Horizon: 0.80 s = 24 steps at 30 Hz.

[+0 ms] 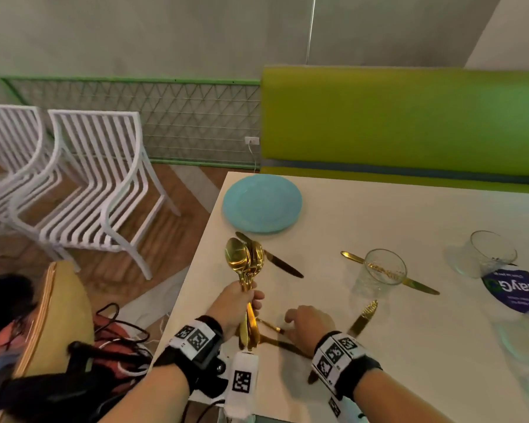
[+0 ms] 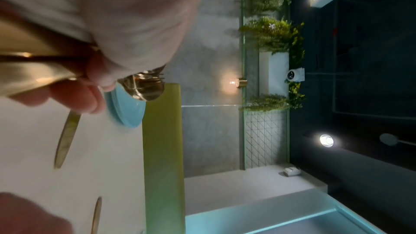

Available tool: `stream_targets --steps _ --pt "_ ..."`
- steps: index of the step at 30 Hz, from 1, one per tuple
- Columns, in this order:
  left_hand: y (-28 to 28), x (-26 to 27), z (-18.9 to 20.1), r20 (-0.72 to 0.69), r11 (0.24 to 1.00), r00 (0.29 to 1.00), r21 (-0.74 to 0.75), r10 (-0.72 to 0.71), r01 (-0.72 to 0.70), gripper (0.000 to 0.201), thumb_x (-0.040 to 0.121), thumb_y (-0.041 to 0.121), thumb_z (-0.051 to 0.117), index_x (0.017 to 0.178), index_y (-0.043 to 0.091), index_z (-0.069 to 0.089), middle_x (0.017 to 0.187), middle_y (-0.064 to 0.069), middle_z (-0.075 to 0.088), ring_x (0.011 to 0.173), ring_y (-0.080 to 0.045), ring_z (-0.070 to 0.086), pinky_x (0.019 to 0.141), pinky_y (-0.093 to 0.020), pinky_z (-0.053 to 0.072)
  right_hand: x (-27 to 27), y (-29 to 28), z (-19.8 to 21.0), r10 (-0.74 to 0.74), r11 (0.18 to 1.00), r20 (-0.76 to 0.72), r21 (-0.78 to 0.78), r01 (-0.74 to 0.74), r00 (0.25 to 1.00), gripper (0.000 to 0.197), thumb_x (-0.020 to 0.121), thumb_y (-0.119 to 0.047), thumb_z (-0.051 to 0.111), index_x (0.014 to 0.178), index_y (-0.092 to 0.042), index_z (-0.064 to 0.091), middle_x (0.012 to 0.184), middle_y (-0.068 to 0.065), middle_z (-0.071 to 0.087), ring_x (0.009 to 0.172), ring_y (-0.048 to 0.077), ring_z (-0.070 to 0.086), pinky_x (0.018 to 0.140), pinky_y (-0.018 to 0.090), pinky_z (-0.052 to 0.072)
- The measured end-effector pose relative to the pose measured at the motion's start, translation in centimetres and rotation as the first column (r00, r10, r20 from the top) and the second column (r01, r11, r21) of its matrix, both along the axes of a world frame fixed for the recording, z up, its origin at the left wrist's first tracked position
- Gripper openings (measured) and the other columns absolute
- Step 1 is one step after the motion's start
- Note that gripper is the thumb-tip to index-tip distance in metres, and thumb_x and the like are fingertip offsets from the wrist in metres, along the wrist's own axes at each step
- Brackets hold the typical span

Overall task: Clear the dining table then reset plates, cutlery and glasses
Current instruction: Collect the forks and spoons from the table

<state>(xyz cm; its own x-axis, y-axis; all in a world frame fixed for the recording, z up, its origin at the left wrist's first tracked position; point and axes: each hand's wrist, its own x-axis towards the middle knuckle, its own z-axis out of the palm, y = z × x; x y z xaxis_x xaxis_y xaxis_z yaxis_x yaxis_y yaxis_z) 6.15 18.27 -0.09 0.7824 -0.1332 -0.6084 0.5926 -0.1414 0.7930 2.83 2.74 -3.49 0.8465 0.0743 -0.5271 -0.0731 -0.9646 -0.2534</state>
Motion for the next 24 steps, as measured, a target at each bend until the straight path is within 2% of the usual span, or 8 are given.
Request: stream_targets --steps 3,7,11,14,17,20,22,24 --pt "1.4 1.4 0.0 0.005 0.999 0.999 0.002 0.04 -0.04 0.017 0.099 0.008 0.035 0.109 0.01 0.048 0.092 -0.007 0.059 0.075 -0.015 0.053 0.068 -0.028 0.049 0.8 1.5 -0.6 0.055 0.994 -0.008 -0.09 -0.055 0.998 0.029 0.094 -0.022 0.045 0.118 -0.014 0.06 0.118 0.007 0.06 0.108 0.026 0.059 0.09 0.033 0.049" --pt "2.2 3.7 0.0 -0.01 0.998 0.999 -0.036 0.049 -0.049 0.014 0.099 0.008 0.035 0.105 0.01 0.047 0.091 -0.01 0.057 0.075 -0.018 0.053 0.071 -0.032 0.05 1.8 1.9 -1.0 -0.048 0.993 -0.019 -0.105 0.046 0.999 0.026 0.092 -0.019 0.047 0.11 -0.012 0.064 0.113 0.007 0.064 0.102 0.024 0.062 0.083 0.029 0.049" --pt "2.6 5.9 0.1 -0.013 0.998 1.0 -0.059 0.013 -0.014 0.013 0.098 0.008 0.036 0.101 0.01 0.049 0.084 -0.009 0.05 0.068 -0.017 0.049 0.066 -0.032 0.049 2.6 1.0 -0.4 -0.236 0.97 -0.064 0.049 0.24 0.97 0.018 0.089 -0.02 0.052 0.097 -0.013 0.065 0.11 0.006 0.066 0.093 0.019 0.06 0.083 0.026 0.049" --pt "2.5 7.4 0.1 0.004 0.998 1.0 -0.058 -0.021 0.021 0.013 0.098 0.007 0.036 0.101 0.008 0.049 0.079 -0.009 0.048 0.063 -0.016 0.047 0.063 -0.031 0.047 2.5 -0.1 0.4 -0.365 0.914 -0.057 0.169 0.369 0.929 0.011 0.088 -0.022 0.055 0.078 -0.02 0.058 0.091 0.001 0.062 0.08 0.012 0.054 0.078 0.022 0.049" --pt "1.9 8.3 0.4 0.001 0.995 0.998 -0.072 -0.068 0.068 0.013 0.098 0.007 0.036 0.099 0.01 0.049 0.081 -0.009 0.05 0.066 -0.017 0.049 0.067 -0.031 0.047 2.4 -1.6 1.5 -0.604 0.723 -0.076 0.368 0.585 0.793 0.016 0.087 -0.025 0.062 0.073 -0.019 0.056 0.069 -0.004 0.058 0.057 0.007 0.053 0.053 0.016 0.045" --pt "1.2 8.5 0.9 0.011 0.986 0.99 -0.084 -0.143 0.143 0.014 0.1 0.009 0.035 0.098 0.011 0.049 0.087 -0.01 0.057 0.075 -0.019 0.056 0.072 -0.03 0.049 2.7 -1.8 3.5 -0.72 0.452 -0.207 0.584 0.674 0.662 0.01 0.086 -0.018 0.064 0.078 -0.012 0.063 0.059 0.002 0.06 0.049 0.011 0.054 0.049 0.021 0.049" --pt "0.6 8.3 1.1 0.014 0.972 0.977 -0.092 -0.215 0.215 0.015 0.1 0.011 0.035 0.103 0.01 0.049 0.095 -0.011 0.061 0.082 -0.02 0.061 0.073 -0.029 0.05 3.3 -1.0 4.7 -0.717 0.338 -0.27 0.671 0.659 0.643 0.007 0.085 -0.013 0.065 0.081 -0.008 0.064 0.059 0.003 0.06 0.048 0.012 0.055 0.049 0.022 0.05" --pt "0.1 8.2 1.2 0.013 0.955 0.962 -0.114 -0.274 0.274 0.016 0.1 0.011 0.034 0.109 0.009 0.047 0.1 -0.011 0.062 0.086 -0.019 0.063 0.072 -0.028 0.05 3.9 0.2 5.3 -0.682 0.295 -0.315 0.707 0.643 0.66 0.007 0.086 -0.011 0.064 0.08 -0.008 0.062 0.057 0.002 0.06 0.047 0.011 0.055 0.046 0.02 0.05"
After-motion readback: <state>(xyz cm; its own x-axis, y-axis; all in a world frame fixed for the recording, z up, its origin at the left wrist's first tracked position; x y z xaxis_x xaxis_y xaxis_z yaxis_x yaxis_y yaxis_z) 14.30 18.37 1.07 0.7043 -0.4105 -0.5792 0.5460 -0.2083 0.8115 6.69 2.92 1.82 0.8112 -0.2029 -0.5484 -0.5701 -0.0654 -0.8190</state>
